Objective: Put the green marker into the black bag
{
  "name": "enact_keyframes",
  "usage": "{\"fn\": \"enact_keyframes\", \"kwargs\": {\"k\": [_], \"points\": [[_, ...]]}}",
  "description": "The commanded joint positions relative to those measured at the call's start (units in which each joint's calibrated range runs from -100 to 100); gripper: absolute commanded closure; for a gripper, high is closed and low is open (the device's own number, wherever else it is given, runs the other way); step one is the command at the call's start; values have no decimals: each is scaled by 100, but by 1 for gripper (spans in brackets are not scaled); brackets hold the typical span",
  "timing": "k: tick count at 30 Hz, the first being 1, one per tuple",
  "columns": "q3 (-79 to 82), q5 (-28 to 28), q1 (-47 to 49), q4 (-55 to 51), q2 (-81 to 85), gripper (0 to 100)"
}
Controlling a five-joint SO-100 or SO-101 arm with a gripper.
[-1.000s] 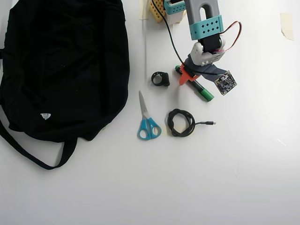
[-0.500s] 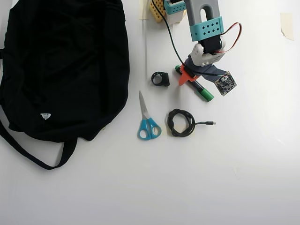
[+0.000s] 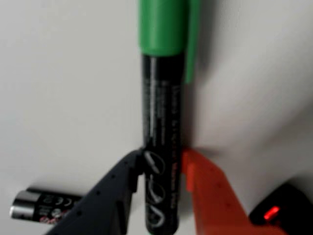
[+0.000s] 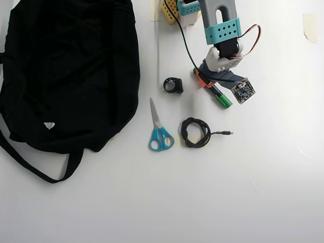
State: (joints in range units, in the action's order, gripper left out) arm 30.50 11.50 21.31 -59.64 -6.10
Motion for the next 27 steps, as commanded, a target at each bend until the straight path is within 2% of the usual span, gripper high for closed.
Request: {"fn": "enact_keyframes", "kwargs": {"k": [1,5,27], "points": [[-58,-7,1,47,-20,94],[-67,-7,-7,47,-20,98],[-175,-12,-7,-40,96,98]]}}
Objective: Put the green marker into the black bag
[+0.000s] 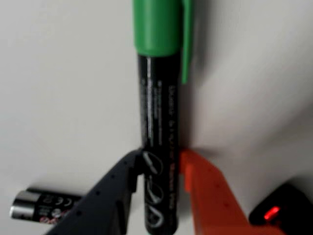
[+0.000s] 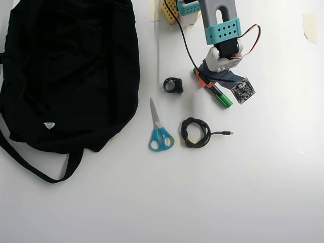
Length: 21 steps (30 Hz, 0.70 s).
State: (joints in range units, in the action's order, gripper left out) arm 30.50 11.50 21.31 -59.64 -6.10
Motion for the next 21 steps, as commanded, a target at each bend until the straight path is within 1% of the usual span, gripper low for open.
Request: {"fn": "enact_keyframes", "kwargs": {"k": [1,4,13,21], "points": [[-229,-12,-7,-57,104,98],[-445,-12,-7,-263,104,98],[-1451,-7,-7,-1452,104,98],[-1837,-7,1,-1805,253,98]]}}
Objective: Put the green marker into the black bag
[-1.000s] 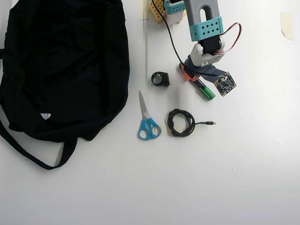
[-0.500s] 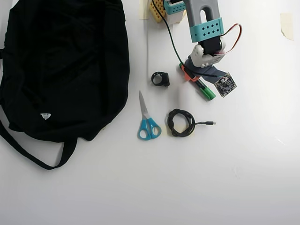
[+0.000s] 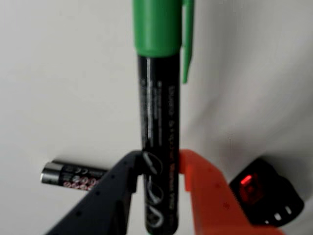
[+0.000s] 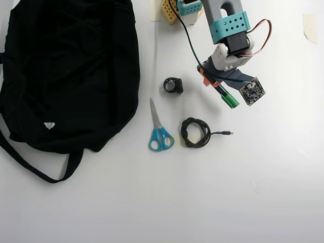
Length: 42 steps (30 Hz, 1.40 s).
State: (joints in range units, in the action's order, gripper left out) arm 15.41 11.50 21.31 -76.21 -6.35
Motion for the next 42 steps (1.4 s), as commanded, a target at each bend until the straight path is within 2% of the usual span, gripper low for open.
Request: {"fn": "enact_keyframes", "kwargs": {"k": [1,16,20,27,33,42], "points": [[-328,-7,1,-182,370,98],[-256,-18,-29,-1207,1531,98],[-256,-217,-66,-1474,1706,98],[-238,-248,-89,-1879,2079,98],[-238,-563,-366,-2275,2552,98],[400,-563,-740,-2293,3390,98]]}}
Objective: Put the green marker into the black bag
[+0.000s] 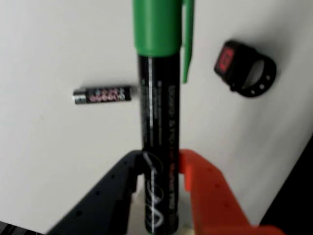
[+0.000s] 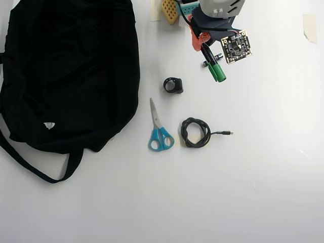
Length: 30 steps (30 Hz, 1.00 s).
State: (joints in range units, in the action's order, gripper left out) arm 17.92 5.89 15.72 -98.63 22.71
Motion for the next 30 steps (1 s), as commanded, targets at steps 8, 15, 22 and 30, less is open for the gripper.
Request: {"fn": "enact_keyframes", "kwargs": {"k": [8,15,22,30], "points": [[94,-1,-727,-25,841,98],[85,-358,-1408,18,841,98],[22,-893,-2051,18,1140,98],[13,-1144,-2844,61,1580,98]]}}
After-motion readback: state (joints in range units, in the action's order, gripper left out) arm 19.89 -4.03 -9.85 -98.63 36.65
